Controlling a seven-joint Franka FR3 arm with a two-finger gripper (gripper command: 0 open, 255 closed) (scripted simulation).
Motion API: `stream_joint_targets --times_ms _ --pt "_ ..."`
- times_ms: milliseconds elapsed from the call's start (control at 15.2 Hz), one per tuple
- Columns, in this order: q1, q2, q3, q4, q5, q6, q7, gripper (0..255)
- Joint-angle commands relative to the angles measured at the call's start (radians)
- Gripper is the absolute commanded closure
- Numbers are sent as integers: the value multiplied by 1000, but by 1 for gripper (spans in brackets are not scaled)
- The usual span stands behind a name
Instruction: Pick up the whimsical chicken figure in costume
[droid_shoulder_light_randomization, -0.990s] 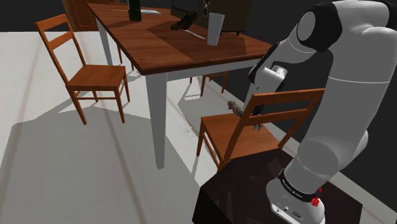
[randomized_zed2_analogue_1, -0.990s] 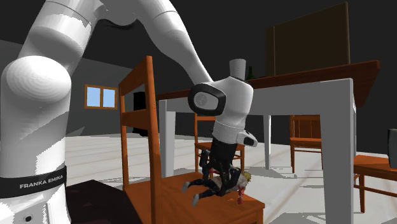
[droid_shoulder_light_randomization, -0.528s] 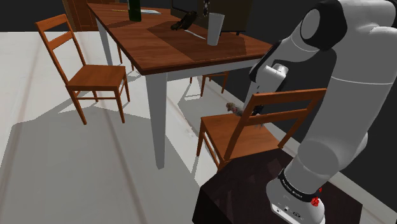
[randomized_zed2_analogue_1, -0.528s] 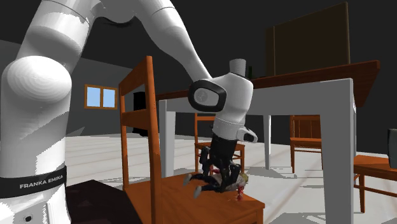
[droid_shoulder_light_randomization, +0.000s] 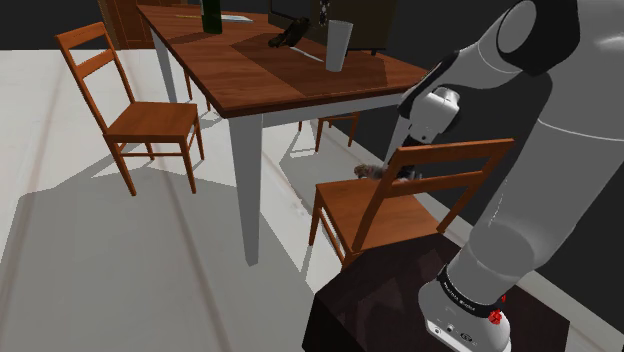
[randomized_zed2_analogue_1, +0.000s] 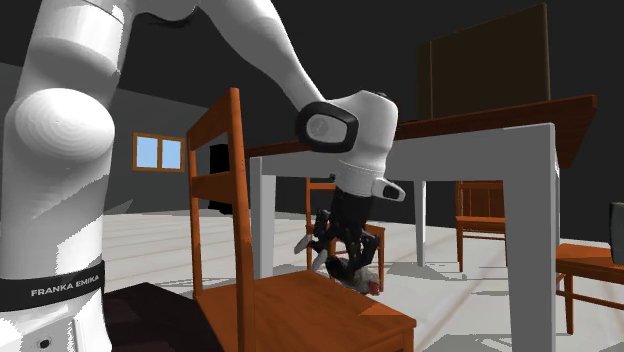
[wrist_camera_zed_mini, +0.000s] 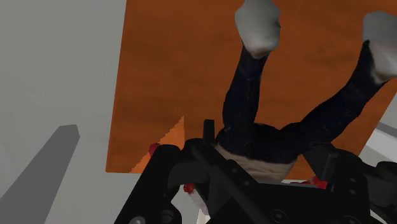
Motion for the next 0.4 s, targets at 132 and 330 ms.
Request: stream_joint_targets --times_ms 132,330 --pt "8 -55 -15 0 -57 -35 49 255" --pt "9 -71 -17 2 -73 -45 63 255"
